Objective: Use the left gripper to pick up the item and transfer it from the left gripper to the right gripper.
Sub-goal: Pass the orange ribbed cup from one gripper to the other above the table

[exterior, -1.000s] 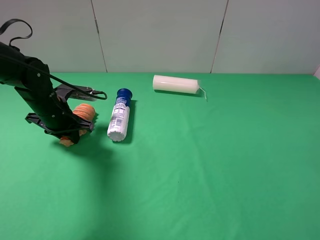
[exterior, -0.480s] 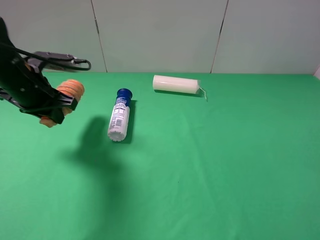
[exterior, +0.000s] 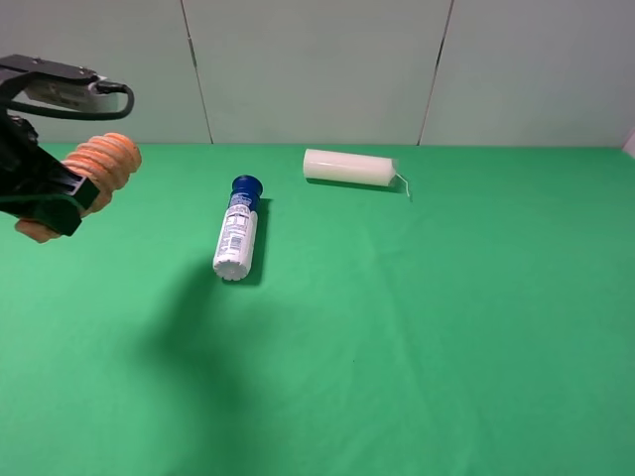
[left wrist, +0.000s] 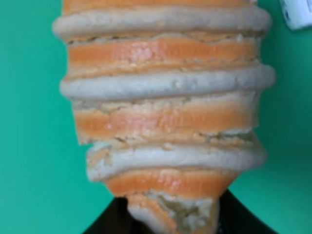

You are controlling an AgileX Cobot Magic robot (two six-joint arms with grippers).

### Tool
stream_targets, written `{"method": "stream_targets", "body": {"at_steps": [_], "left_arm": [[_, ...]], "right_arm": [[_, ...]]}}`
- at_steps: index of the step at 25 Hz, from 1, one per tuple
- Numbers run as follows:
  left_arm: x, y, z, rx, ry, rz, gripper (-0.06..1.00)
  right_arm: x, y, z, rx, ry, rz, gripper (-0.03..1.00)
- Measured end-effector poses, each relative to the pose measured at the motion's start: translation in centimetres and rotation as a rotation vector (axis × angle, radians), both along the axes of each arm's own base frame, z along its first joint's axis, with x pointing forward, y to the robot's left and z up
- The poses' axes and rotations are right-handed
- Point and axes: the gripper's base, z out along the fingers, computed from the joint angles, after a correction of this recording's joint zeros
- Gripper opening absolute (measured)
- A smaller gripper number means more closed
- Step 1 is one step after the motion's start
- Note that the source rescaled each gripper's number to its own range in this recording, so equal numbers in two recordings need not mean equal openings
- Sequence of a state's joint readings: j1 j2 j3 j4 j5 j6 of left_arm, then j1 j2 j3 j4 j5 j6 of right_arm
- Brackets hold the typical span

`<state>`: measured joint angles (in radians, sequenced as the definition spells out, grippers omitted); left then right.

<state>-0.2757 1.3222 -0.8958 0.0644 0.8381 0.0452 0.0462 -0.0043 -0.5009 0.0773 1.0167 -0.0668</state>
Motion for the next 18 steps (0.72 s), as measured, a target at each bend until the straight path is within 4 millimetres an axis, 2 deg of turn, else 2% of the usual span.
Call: {"method": "stream_targets", "body": {"at_steps": [5, 12, 18], "left_arm": [[-0.5, 0.1, 0.6, 0.02, 0.034, -0.04, 0.03], [0.0, 0.0, 2.6, 0.043, 0.02, -0.14, 0.03], [-0.2, -0.4, 2.8, 0.021, 0.027, -0.256, 0.03]], "right_arm": [[0.0, 0.0, 0.0, 0.0, 0.0, 0.0, 1.0], [0.0, 0.0, 0.0, 0.001, 0.0, 0.001, 1.0], [0.0, 0.1, 0.0, 0.008, 0.001, 0.003, 1.0]]}}
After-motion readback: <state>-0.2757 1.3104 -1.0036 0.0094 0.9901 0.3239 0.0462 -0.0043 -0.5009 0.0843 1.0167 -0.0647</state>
